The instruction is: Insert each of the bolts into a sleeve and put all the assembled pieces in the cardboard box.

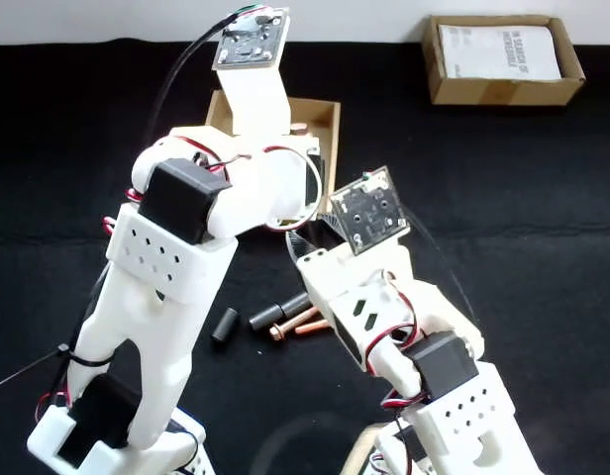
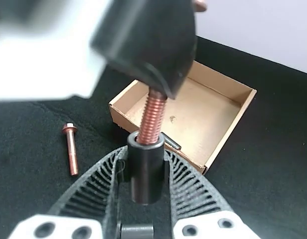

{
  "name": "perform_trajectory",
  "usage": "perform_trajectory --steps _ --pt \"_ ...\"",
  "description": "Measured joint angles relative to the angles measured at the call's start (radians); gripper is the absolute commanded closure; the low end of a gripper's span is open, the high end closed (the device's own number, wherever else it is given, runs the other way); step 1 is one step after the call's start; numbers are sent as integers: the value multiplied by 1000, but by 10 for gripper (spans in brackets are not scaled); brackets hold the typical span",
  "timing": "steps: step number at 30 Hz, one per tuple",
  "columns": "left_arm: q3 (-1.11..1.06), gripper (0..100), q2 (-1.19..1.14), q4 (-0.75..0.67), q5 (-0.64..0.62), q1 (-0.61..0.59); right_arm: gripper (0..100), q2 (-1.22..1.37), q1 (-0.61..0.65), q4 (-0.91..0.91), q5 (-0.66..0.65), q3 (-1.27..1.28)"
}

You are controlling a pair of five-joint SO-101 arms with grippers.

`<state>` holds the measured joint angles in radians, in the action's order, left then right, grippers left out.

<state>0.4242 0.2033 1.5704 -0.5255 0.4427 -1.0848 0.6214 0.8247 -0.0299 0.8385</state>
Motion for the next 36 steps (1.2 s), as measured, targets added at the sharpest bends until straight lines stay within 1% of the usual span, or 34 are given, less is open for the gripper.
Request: perform_trajectory --steps 3,15,23,30,32,36 --pt "-3 991 0 0 0 0 991 0 0 0 0 0" --pt "-198 991 55 -14 -5 3 991 3 -2 3 0 5" --pt "-328 986 189 -15 -5 83 991 2 0 2 2 2" --pt "-405 982 236 -20 -5 86 991 2 0 2 0 5" --pt "-410 925 238 -20 -5 86 991 2 0 3 0 5" --pt "-410 707 238 -15 -3 86 991 3 0 3 0 5"
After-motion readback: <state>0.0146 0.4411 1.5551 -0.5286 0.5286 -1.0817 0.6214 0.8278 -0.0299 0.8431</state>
